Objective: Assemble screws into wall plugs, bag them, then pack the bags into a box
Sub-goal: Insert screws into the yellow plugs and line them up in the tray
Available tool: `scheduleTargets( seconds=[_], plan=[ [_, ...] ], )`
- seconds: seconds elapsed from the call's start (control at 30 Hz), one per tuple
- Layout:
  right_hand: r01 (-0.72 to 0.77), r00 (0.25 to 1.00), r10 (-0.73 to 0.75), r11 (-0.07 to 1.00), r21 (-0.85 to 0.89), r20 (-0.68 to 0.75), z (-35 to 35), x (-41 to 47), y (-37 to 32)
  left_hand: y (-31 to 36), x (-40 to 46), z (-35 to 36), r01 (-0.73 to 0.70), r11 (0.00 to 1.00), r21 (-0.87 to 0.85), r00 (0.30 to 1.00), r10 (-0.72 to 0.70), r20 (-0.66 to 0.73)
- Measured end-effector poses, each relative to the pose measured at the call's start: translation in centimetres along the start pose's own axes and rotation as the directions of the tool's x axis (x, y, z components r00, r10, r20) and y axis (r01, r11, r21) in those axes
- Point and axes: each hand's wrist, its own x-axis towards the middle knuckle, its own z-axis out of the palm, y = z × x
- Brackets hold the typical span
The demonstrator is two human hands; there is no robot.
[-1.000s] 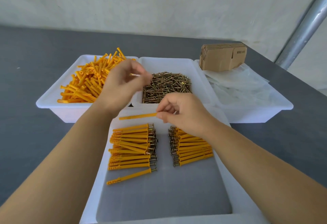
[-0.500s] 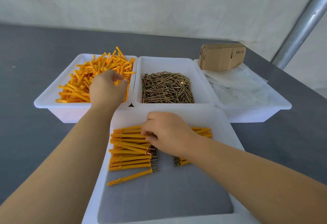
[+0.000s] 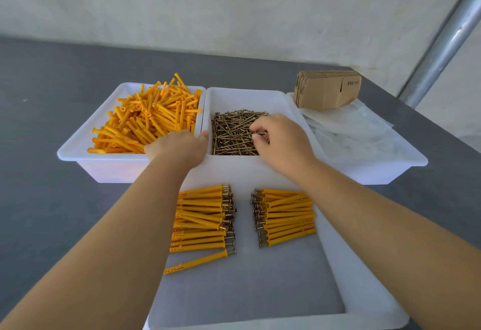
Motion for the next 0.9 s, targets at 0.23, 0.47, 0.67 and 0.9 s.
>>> scheduleTargets(
  seconds=[0.23,0.47,0.67,0.9],
  plan=[
    [-0.122,0.676,0.39,0.896,-0.427,0.625,0.0,4.9,1.3,0.3,0.1,-0.1,-0.027,0.99,-0.137,0.989,0.006,-0.15],
    [-0.198,0.761,0.368,0.916,-0.348,0.534,1.9,5.4,1.4,-0.6,0.2,-0.6,-0.157,0.908,-0.389,0.905,-0.025,-0.425],
    [-0.248,0.827,0.332,0.94,-0.236,0.453,1.9,5.1,2.1,-0.2,-0.3,-1.2,-0.298,0.862,-0.41,0.804,-0.004,-0.594],
    [-0.344,0.939,0.331,0.893,0.291,0.095,1.0,3.1,2.5,-0.1,-1.4,-1.8,-0.567,0.693,-0.445,0.721,0.157,-0.675]
  ],
)
